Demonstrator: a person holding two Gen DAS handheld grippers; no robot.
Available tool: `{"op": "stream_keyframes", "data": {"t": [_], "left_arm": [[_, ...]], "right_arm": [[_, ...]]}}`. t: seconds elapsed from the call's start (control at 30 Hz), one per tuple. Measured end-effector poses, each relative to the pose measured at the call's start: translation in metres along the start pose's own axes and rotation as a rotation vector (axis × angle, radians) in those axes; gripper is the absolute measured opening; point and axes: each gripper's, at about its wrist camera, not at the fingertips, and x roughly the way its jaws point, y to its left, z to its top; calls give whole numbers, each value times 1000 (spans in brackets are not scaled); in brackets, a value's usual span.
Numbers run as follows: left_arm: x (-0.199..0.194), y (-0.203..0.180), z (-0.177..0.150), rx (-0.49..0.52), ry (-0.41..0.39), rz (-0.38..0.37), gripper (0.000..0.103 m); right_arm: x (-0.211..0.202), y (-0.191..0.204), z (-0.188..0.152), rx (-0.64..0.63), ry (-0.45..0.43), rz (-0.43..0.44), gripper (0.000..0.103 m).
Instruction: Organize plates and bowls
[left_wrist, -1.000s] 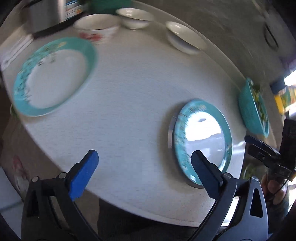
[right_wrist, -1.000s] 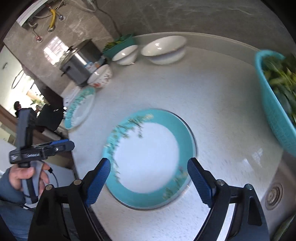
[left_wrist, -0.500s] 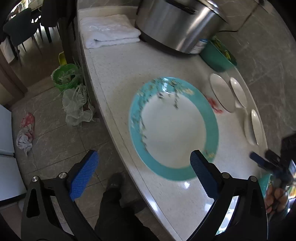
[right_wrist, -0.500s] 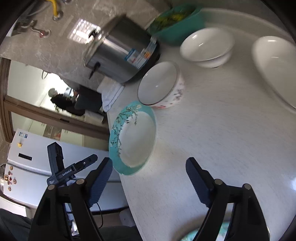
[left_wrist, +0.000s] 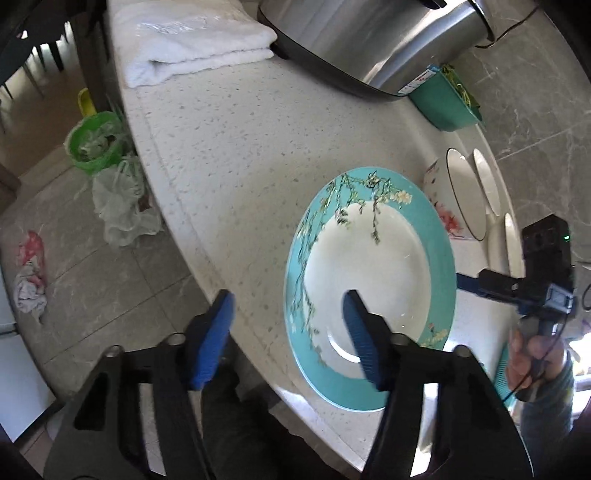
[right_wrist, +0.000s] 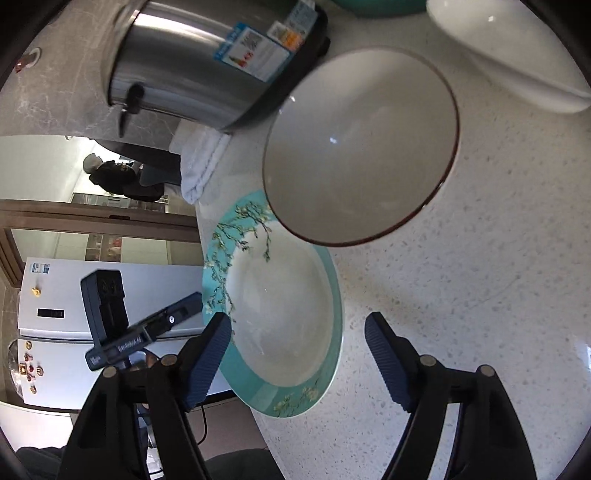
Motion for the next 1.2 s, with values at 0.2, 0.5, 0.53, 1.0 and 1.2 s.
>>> {"op": "stream_keyframes", "data": {"t": [0.2,0.5,0.53,1.0,1.2], "left_arm": [[23,1,11,16,45,-33,30],[42,1,18,39,81,-59,14],[42,0,18,45,80,-53,13],[46,-15,15,139,58,-6,13],[44,-17,9,146,35,-1,13]], "right_arm": [[17,-8,1,28,40,27,60],[30,-12,1,42,65,13,37],[30,-13,0,47,62,7,29],[20,-23,-10,70,8,-42,11],[18,-15,-13,33,-27,-59,11]]}}
